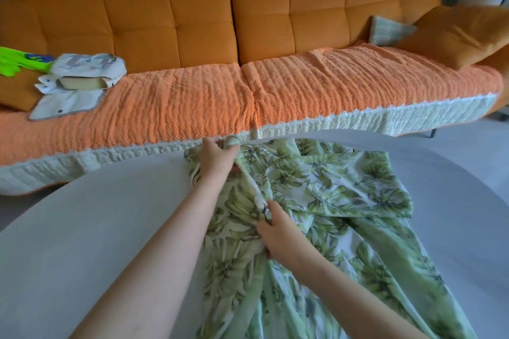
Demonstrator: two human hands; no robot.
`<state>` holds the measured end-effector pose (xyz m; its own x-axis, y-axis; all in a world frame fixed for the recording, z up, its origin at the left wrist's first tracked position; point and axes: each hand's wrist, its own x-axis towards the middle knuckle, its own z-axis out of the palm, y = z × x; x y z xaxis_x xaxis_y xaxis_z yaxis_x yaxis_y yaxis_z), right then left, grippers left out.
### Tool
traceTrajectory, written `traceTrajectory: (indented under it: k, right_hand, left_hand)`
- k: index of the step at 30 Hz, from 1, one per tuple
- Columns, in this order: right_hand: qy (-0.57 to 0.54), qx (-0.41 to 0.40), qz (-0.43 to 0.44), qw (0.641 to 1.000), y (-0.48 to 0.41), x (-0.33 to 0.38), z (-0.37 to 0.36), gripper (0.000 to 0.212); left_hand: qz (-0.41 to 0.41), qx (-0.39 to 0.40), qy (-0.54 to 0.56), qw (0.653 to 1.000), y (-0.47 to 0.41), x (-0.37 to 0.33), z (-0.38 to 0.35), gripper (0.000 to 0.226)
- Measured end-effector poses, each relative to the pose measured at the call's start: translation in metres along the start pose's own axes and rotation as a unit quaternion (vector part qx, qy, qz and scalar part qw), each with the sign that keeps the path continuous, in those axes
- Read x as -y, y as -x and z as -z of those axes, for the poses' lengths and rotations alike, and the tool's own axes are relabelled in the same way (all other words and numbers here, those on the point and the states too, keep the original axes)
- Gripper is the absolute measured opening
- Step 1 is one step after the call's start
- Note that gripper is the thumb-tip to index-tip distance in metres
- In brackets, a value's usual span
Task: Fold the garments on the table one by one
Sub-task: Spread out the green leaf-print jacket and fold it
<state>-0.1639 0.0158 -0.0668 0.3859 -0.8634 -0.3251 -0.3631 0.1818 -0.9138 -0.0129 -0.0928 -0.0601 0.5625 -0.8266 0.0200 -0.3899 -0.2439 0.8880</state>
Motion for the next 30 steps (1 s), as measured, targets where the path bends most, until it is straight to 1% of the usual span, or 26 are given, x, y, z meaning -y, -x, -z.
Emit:
traceTrajectory:
  k: [2, 3, 5, 6, 7, 8, 9, 10, 11, 12, 13, 14, 15, 16, 18, 20, 21, 22, 23, 24, 25, 26, 27, 28, 29, 30]
  right_hand:
    - [0.033, -0.002, 0.007, 0.999, -0.001, -0.012, 0.006, 0.046]
    - [0.062, -0.009, 0.016, 0.998, -0.001, -0.016, 0.009, 0.053]
    - [0.146, -0.03, 0.047, 0.988, -0.002, -0.023, 0.013, 0.068]
    - [0.19, -0.04, 0.068, 0.978, -0.003, -0.026, 0.015, 0.074]
    - [0.234, -0.054, 0.094, 0.966, -0.002, -0.027, 0.016, 0.08]
    - [0.281, -0.073, 0.121, 0.949, -0.002, -0.027, 0.016, 0.086]
    - [0.337, -0.096, 0.146, 0.925, -0.001, -0.028, 0.016, 0.092]
    - [0.394, -0.128, 0.177, 0.893, -0.003, -0.032, 0.015, 0.096]
    - [0.453, -0.147, 0.208, 0.854, -0.005, -0.036, 0.014, 0.098]
    - [0.498, -0.138, 0.228, 0.825, -0.007, -0.039, 0.012, 0.095]
    - [0.529, -0.119, 0.257, 0.8, -0.012, -0.046, 0.01, 0.085]
    - [0.553, -0.096, 0.269, 0.783, -0.015, -0.053, 0.009, 0.069]
    - [0.567, -0.086, 0.258, 0.778, -0.017, -0.057, 0.009, 0.056]
    - [0.569, -0.058, 0.224, 0.789, -0.017, -0.057, 0.01, 0.058]
    - [0.545, -0.013, 0.204, 0.813, -0.019, -0.058, 0.014, 0.078]
    - [0.522, 0.025, 0.185, 0.832, -0.017, -0.058, 0.016, 0.088]
    - [0.517, 0.026, 0.186, 0.835, -0.018, -0.057, 0.016, 0.089]
    - [0.515, 0.028, 0.183, 0.837, -0.018, -0.056, 0.015, 0.088]
    - [0.514, 0.032, 0.177, 0.839, -0.019, -0.055, 0.014, 0.083]
    - [0.514, 0.04, 0.163, 0.841, -0.019, -0.054, 0.015, 0.072]
    - [0.508, 0.053, 0.149, 0.847, -0.019, -0.052, 0.016, 0.06]
    - [0.493, 0.061, 0.138, 0.857, -0.018, -0.048, 0.016, 0.055]
    - [0.47, 0.057, 0.136, 0.87, -0.016, -0.045, 0.017, 0.054]
    - [0.438, 0.043, 0.143, 0.887, -0.01, -0.04, 0.017, 0.053]
    - [0.404, 0.022, 0.152, 0.902, -0.002, -0.035, 0.017, 0.051]
    - [0.373, 0.003, 0.16, 0.914, 0.006, -0.031, 0.016, 0.049]
  left_hand:
    - [-0.018, 0.05, -0.01, 0.999, 0.01, 0.002, -0.018, 0.044]
    - [-0.04, 0.075, -0.02, 0.996, 0.015, 0.005, -0.022, 0.048]
    - [-0.119, 0.09, -0.053, 0.987, 0.024, 0.012, -0.017, 0.045]
    - [-0.17, 0.079, -0.091, 0.978, 0.028, 0.017, -0.01, 0.041]
    - [-0.222, 0.07, -0.148, 0.961, 0.031, 0.024, -0.002, 0.04]
    - [-0.266, 0.074, -0.217, 0.936, 0.036, 0.032, 0.007, 0.041]
    - [-0.289, 0.095, -0.288, 0.908, 0.039, 0.041, 0.014, 0.044]
    - [-0.289, 0.125, -0.351, 0.882, 0.042, 0.05, 0.019, 0.048]
    - [-0.271, 0.157, -0.403, 0.86, 0.043, 0.06, 0.02, 0.052]
    - [-0.244, 0.187, -0.44, 0.844, 0.043, 0.068, 0.019, 0.054]
    - [-0.219, 0.209, -0.459, 0.835, 0.043, 0.076, 0.015, 0.056]
    - [-0.204, 0.219, -0.47, 0.83, 0.043, 0.084, 0.01, 0.056]
    - [-0.197, 0.218, -0.479, 0.827, 0.043, 0.091, 0.005, 0.056]
    - [-0.197, 0.207, -0.487, 0.825, 0.043, 0.095, 0.002, 0.056]
    - [-0.207, 0.191, -0.501, 0.819, 0.042, 0.1, -0.001, 0.054]
    - [-0.201, 0.21, -0.502, 0.815, 0.04, 0.1, 0.0, 0.054]
    - [-0.193, 0.226, -0.493, 0.817, 0.039, 0.098, 0.002, 0.054]
    - [-0.184, 0.24, -0.468, 0.83, 0.039, 0.095, 0.004, 0.054]
    - [-0.177, 0.236, -0.42, 0.858, 0.044, 0.089, 0.007, 0.053]
    - [-0.173, 0.205, -0.347, 0.898, 0.052, 0.084, 0.011, 0.051]
    - [-0.171, 0.149, -0.257, 0.939, 0.066, 0.078, 0.018, 0.048]
    - [-0.164, 0.084, -0.17, 0.968, 0.082, 0.074, 0.027, 0.042]
    - [-0.151, 0.034, -0.113, 0.981, 0.101, 0.073, 0.037, 0.035]
    - [-0.132, 0.011, -0.091, 0.987, 0.121, 0.074, 0.047, 0.028]
    - [-0.11, 0.013, -0.086, 0.99, 0.14, 0.078, 0.058, 0.022]
    - [-0.083, 0.031, -0.088, 0.992, 0.158, 0.083, 0.068, 0.018]
